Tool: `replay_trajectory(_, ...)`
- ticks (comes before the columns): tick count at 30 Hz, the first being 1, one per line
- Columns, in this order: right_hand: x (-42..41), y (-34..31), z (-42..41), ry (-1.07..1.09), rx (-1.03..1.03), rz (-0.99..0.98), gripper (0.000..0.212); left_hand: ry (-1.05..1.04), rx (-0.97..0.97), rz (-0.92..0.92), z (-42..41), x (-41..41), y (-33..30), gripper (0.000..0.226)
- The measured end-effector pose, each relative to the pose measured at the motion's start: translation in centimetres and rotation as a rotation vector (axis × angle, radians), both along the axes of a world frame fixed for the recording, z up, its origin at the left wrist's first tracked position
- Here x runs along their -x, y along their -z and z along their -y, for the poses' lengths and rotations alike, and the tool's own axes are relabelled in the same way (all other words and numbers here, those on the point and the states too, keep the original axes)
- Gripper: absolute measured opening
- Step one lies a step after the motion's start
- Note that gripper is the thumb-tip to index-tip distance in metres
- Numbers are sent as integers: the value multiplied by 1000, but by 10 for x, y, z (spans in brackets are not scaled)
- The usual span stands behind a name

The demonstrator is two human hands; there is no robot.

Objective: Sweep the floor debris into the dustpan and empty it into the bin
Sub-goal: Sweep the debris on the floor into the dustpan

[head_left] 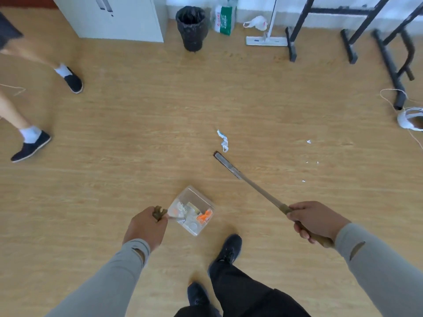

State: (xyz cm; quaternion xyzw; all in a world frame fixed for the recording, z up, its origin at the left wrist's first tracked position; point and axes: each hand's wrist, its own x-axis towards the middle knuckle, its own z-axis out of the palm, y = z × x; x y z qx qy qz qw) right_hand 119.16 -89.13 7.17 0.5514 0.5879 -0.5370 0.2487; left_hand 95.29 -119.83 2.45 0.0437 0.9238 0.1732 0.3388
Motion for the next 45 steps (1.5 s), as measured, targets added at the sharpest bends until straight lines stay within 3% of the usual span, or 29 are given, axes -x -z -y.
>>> replay_trajectory(6, 19, 0, -32, 212, 42, -57, 17, 71, -1, -43, -55, 23, -12, 12)
replay_trajectory(12, 43, 2, -57, 225, -13, -72, 14, 113, -1, -75, -103, 50, 4, 12)
replay_trajectory(25, 144, 22, -106, 65, -127, 59, 22, 135, 3, -64, -173, 134, 59, 17)
replay_trajectory(30, 205, 53, -121, -127, -154, 158, 22, 156, 15, -52, -184, 149, 68, 16)
replay_trajectory(33, 224, 64, -121, -200, -160, 196, 11, 159, 4, -47, -184, 149, 71, 13)
replay_trajectory(37, 219, 38, -111, -418, -14, 331, 24, 170, -10, -17, -185, 158, 68, 14)
replay_trajectory(41, 197, -11, -124, -318, 97, 310, 30, 174, -22, 15, -182, 166, 61, 17)
replay_trajectory(45, 171, -43, -131, -335, 70, 292, 35, 169, -24, 30, -183, 160, 56, 11)
